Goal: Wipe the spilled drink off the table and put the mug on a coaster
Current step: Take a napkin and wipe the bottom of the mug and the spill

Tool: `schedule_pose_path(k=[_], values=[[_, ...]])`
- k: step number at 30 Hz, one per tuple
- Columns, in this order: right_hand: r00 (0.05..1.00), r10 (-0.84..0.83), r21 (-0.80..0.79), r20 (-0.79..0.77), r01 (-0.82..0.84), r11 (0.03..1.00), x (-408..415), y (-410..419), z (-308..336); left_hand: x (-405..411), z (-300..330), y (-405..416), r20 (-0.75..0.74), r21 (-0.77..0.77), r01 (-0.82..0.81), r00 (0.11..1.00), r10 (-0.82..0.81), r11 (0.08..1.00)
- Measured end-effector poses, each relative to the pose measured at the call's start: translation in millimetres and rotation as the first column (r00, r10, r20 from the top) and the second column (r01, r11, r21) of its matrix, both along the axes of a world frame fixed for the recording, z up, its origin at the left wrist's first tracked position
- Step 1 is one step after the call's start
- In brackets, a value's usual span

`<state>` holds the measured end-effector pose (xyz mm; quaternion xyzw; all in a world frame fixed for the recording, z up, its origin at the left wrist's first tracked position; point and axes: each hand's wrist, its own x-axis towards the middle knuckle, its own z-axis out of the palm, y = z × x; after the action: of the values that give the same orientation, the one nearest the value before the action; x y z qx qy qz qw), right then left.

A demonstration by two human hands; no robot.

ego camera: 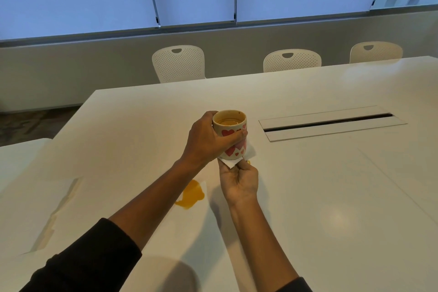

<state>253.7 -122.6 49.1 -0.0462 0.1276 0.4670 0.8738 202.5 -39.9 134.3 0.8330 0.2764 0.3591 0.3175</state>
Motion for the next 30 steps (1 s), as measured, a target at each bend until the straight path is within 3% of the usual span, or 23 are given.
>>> schedule_pose_path(k=[13,30], values=[[0.998,-0.058,-0.074,0.032,0.06,0.995,-20.9,-1.5,-5.5,-7.8,-4.0,-1.7,0.045,0.029,0.007,0.999,-0.009,1.0],[0.993,0.004,-0.141,0.121,0.013,0.99,-34.4,-22.2,-6.6,-21.8,-9.5,11.9,0.072,0.07,-0.011,0.997,0.006,0.998]])
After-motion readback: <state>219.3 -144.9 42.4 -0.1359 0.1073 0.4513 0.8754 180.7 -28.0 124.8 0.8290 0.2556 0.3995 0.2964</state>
